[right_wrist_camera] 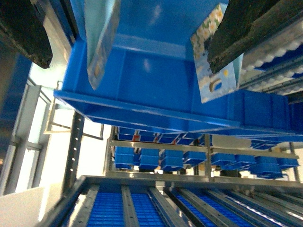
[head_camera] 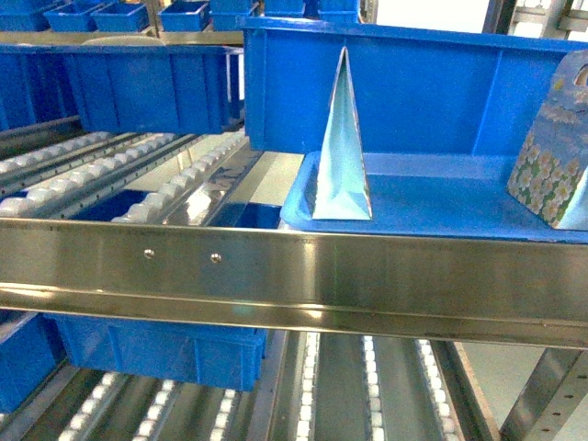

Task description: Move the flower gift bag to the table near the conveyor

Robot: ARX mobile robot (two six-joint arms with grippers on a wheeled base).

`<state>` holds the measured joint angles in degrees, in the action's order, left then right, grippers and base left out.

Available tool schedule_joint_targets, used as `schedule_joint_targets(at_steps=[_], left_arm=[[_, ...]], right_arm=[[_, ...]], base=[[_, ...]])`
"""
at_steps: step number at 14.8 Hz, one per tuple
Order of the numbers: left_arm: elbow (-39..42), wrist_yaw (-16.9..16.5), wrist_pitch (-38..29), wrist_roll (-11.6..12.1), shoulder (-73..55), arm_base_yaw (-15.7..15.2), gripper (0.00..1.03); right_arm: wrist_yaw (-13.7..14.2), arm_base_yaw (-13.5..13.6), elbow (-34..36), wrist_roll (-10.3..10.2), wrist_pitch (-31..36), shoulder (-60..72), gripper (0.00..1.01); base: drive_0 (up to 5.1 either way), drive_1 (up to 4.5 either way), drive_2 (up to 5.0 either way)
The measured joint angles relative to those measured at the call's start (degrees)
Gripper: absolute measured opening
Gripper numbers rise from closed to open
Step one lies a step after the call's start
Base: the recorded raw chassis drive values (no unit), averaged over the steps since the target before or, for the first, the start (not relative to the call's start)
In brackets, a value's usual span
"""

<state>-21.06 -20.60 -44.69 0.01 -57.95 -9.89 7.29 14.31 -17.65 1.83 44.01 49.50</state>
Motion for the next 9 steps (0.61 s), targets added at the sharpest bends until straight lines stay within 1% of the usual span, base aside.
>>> schedule_joint_targets(at_steps=[1,2,3,5,6,7,9], left_arm=[[-1.33,0.02,0.63,-0.09,-2.32,1.33,0.98],[-2.38,0.11,0.33,-0.13,-4.48,2.84,0.98],[-2.71,0.26,0.17,-0.13,-5.22,3.41,0.98],[-4.22,1.18,-0.24,-0.11,-7.87,5.86,0.98],[-6.12,1.07,0.37,-0.13,-10.14,8.15,0.98],[-10.29,1.16,-0.37,0.00,-14.58,12.98,0.98],[-13.77,2.40,0.22,0.17,-18.03,17.53,0.98]], right_arm=[[-0.33,0.28,-2.23,0.50,1.40,3.41,0.98],[-1.25,0.17,-4.17,0.76,2.10,6.60,0.98],[-1.60,0.15,-4.76,0.90,2.36,7.65,0.98],[-2.36,-0.28,-6.84,1.31,3.43,11.50,0.98],[-2.91,-1.31,-8.72,1.44,3.41,15.28,0.98],[-4.37,-3.76,-11.47,1.66,4.28,21.64,0.98],[-6.19,-5.90,-15.26,1.70,4.59,26.38,0.98]], base=[[4.6,-1.02,-3.4],[4.6,-1.02,-3.4],[4.6,-1.02,-3.4],[4.6,-1.02,-3.4],[0.0,0.00,0.0],[0.0,0.00,0.0],[0.0,0.00,0.0]])
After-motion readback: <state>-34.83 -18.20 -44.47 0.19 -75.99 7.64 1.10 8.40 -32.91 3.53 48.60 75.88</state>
